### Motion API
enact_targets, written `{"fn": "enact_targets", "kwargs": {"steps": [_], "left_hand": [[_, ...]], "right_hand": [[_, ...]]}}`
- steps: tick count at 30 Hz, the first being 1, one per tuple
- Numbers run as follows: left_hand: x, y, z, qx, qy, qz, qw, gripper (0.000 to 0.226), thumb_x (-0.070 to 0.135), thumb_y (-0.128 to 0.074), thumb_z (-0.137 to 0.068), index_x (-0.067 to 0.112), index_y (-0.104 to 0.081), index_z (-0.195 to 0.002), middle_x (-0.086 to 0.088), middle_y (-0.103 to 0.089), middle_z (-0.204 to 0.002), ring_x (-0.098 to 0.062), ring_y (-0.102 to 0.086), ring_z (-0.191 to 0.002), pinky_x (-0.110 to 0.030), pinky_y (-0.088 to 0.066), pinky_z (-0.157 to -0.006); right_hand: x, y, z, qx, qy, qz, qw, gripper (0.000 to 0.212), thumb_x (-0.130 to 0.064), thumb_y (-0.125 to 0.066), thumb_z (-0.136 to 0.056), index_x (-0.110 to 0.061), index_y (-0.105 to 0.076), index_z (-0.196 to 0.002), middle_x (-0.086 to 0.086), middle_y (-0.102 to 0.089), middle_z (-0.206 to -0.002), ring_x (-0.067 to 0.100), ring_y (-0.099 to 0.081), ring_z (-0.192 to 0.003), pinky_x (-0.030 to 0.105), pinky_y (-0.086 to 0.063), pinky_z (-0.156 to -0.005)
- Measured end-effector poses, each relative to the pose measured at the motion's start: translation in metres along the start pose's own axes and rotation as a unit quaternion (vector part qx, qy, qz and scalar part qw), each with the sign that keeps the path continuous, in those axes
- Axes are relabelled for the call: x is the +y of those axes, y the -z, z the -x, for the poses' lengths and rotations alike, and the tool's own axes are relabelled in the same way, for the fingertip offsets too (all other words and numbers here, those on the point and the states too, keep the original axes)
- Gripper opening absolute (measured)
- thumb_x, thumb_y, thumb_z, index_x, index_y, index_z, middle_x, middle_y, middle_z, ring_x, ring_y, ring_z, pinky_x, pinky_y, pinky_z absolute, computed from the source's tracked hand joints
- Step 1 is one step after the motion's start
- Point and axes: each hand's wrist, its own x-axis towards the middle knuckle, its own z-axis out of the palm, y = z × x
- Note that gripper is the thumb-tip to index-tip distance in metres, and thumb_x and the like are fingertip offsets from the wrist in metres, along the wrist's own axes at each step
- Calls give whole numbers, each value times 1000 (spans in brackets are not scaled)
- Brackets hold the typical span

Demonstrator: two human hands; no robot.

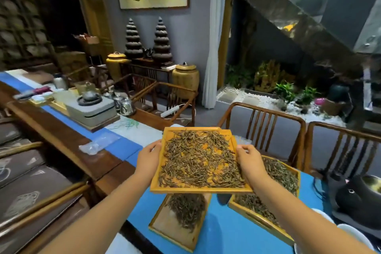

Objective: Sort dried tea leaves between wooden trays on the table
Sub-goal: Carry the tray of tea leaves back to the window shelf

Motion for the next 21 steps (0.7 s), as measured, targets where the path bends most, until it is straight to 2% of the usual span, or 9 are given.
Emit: {"fn": "enact_targets", "kwargs": {"steps": [2,5,7,9,11,14,17,21], "left_hand": [[10,31,10,40,4,7,999,22,28,-45,-96,27,-66,-103,7,-67,-94,-10,-63,-82,-21,-50,-65],[21,83,26,107,-16,-4,994,22,26,-46,-96,24,-66,-104,9,-64,-85,-1,-56,-68,-12,-43,-54],[27,122,41,150,-20,-4,989,25,25,-47,-95,21,-68,-106,7,-64,-87,-5,-56,-71,-19,-44,-62],[29,163,60,181,-16,11,983,24,24,-47,-94,23,-70,-102,6,-67,-86,-7,-59,-73,-24,-47,-64],[30,205,81,221,-19,15,975,23,24,-47,-94,26,-70,-97,7,-68,-84,-4,-60,-73,-20,-44,-58],[29,267,122,283,-14,22,959,25,25,-47,-94,29,-68,-82,7,-67,-78,-6,-59,-68,-18,-42,-53],[26,331,171,335,-13,22,942,29,21,-46,-93,28,-68,-76,5,-67,-73,-8,-59,-64,-15,-45,-47],[16,420,244,408,-3,16,913,24,21,-49,-91,26,-71,-85,2,-71,-81,-10,-63,-72,-22,-45,-56]], "right_hand": [[-22,-19,8,-31,13,-4,999,15,-27,-43,-96,-16,-52,-98,-5,-54,-80,11,-51,-72,27,-37,-57],[-52,-53,29,-82,33,-13,996,18,-29,-44,-95,-14,-54,-99,0,-57,-82,14,-53,-74,32,-40,-65],[-72,-79,48,-115,46,-17,992,15,-27,-45,-95,-15,-54,-95,0,-57,-81,12,-51,-71,32,-39,-61],[-91,-107,72,-156,61,-14,986,14,-26,-46,-94,-15,-55,-93,-1,-57,-80,16,-52,-73,32,-40,-60],[-108,-135,101,-196,82,-8,977,14,-25,-44,-94,-15,-54,-96,2,-57,-83,18,-53,-75,33,-40,-61],[-131,-179,148,-244,113,-5,963,13,-23,-44,-95,-15,-53,-95,1,-56,-81,12,-49,-68,28,-34,-54],[-152,-223,208,-298,142,0,944,15,-26,-45,-94,-15,-54,-95,6,-57,-93,19,-51,-81,29,-33,-64],[-173,-276,305,-355,158,-4,921,12,-25,-46,-94,-16,-53,-91,5,-55,-89,19,-49,-82,32,-38,-71]]}}
